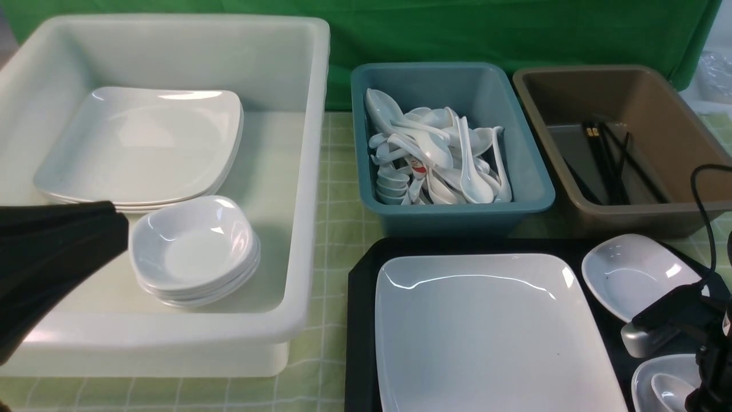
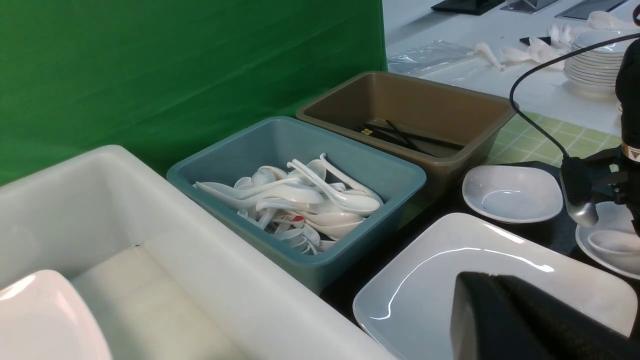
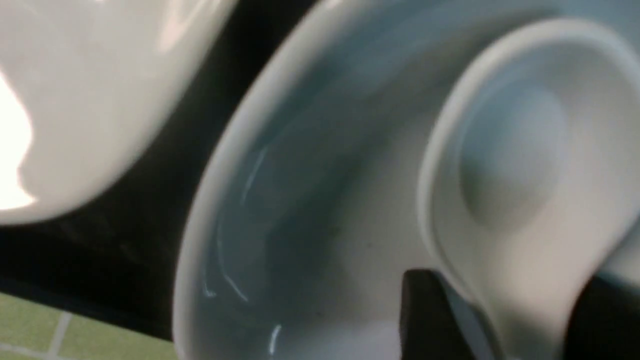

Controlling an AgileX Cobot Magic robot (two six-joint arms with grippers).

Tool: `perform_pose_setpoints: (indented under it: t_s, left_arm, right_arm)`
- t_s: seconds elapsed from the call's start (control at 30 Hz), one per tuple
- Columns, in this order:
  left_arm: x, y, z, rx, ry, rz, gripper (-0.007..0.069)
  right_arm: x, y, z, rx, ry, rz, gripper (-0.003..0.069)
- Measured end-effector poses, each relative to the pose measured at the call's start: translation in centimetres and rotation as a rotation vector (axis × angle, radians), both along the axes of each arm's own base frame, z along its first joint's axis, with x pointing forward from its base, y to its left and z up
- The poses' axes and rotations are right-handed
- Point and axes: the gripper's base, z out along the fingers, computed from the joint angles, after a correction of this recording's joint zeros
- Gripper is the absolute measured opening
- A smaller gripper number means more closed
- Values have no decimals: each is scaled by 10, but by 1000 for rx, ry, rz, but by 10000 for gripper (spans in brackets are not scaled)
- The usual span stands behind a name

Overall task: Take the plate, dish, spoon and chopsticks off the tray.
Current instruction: Use the right arm to grab a soup spoon from the plate, then use the right arm to put the soup spoon into the small storage box in the middle

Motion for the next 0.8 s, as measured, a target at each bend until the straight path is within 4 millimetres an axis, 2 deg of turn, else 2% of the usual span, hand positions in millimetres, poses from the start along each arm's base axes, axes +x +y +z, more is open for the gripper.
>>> perform_pose_setpoints:
  t_s: [0.07, 0.13, 0.2, 0.3, 0.43, 0.47, 0.53, 0.6, 0.63, 0.7, 0.77, 0.8]
  left_arm:
    - [0, 0, 0, 0, 0, 0, 23]
    - [0, 0, 0, 0, 0, 0, 23]
    - [0, 0, 0, -1, -1, 1, 23]
    - [0, 0, 0, -3, -4, 3, 23]
    - [1, 1, 3, -11, -27, 16, 23]
    - [1, 1, 3, -10, -31, 17, 23]
    - [2, 2, 4, -11, -54, 27, 23]
    - [4, 3, 7, -23, -82, 46, 23]
    - [4, 3, 8, -28, -90, 52, 23]
    - [5, 4, 9, -33, -100, 59, 23]
    - [5, 4, 9, -35, -104, 62, 23]
    - [5, 4, 9, -36, -105, 63, 23]
  right_arm:
    - [0, 0, 0, 0, 0, 0, 282]
    - [2, 0, 2, 1, 0, -3, 247]
    - [5, 1, 5, 4, 0, -11, 247]
    - [10, 6, 22, 10, -13, -10, 246]
    - [9, 25, 66, 23, -59, 33, 246]
    - [9, 28, 72, 34, -76, 37, 246]
    - [13, 42, 95, 107, -189, 40, 246]
    - [37, 75, 136, 378, -506, -11, 246]
    - [50, 88, 148, 502, -617, -49, 246]
    - [75, 104, 158, 657, -748, -111, 246]
    - [88, 110, 159, 706, -797, -137, 246]
    - [117, 120, 153, 760, -878, -188, 246]
